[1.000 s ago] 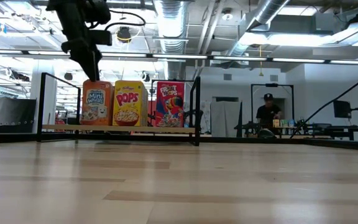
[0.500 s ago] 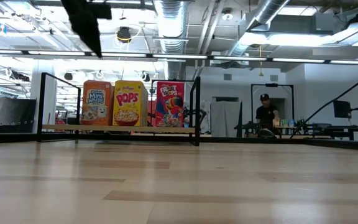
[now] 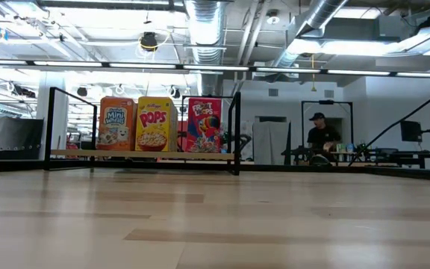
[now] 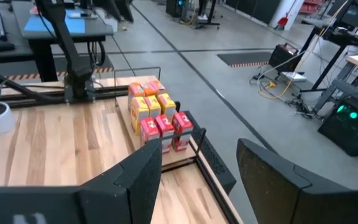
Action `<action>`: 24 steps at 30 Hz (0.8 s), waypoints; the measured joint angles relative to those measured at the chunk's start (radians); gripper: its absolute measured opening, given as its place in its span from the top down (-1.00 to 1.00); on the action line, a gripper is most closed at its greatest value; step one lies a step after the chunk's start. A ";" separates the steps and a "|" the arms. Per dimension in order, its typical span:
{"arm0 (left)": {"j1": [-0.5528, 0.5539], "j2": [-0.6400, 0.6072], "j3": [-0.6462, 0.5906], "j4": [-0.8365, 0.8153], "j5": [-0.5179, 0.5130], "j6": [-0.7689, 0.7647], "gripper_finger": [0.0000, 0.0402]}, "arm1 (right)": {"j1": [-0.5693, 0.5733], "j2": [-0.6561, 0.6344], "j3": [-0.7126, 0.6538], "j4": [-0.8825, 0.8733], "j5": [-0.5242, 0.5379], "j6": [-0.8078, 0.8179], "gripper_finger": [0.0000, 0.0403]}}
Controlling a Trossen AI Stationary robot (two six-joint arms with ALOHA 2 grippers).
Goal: Stack cereal on shelf
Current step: Return to Home Position
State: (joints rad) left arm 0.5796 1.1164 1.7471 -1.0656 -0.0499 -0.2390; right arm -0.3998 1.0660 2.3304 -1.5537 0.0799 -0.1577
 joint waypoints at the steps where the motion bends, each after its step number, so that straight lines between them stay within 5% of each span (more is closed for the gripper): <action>1: -0.006 -0.001 0.018 0.009 0.000 -0.052 -0.30 | 0.000 0.000 0.000 -0.005 0.000 0.000 -0.15; 3: -0.015 -0.002 0.045 0.025 0.001 -0.132 -0.30 | 0.000 0.000 0.000 -0.021 -0.002 -0.019 -0.15; 9: -0.083 -0.083 -0.020 0.052 -0.037 0.040 -0.30 | 0.020 -0.036 -0.001 0.043 -0.058 -0.076 -0.15; 13: -0.110 -0.225 -0.222 0.103 -0.146 0.046 -0.30 | 0.073 -0.125 -0.004 0.051 -0.082 -0.063 -0.15; 17: -0.130 -0.384 -0.468 0.249 -0.092 0.046 -0.30 | 0.128 -0.236 -0.071 0.141 -0.083 -0.026 -0.15; 24: -0.147 -0.624 -0.841 0.524 0.012 -0.025 -0.30 | 0.187 -0.449 -0.459 0.351 -0.063 0.033 -0.15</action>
State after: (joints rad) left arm 0.4324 0.4924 0.9057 -0.5417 -0.0376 -0.2641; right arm -0.2123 0.6171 1.8714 -1.2028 0.0166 -0.1250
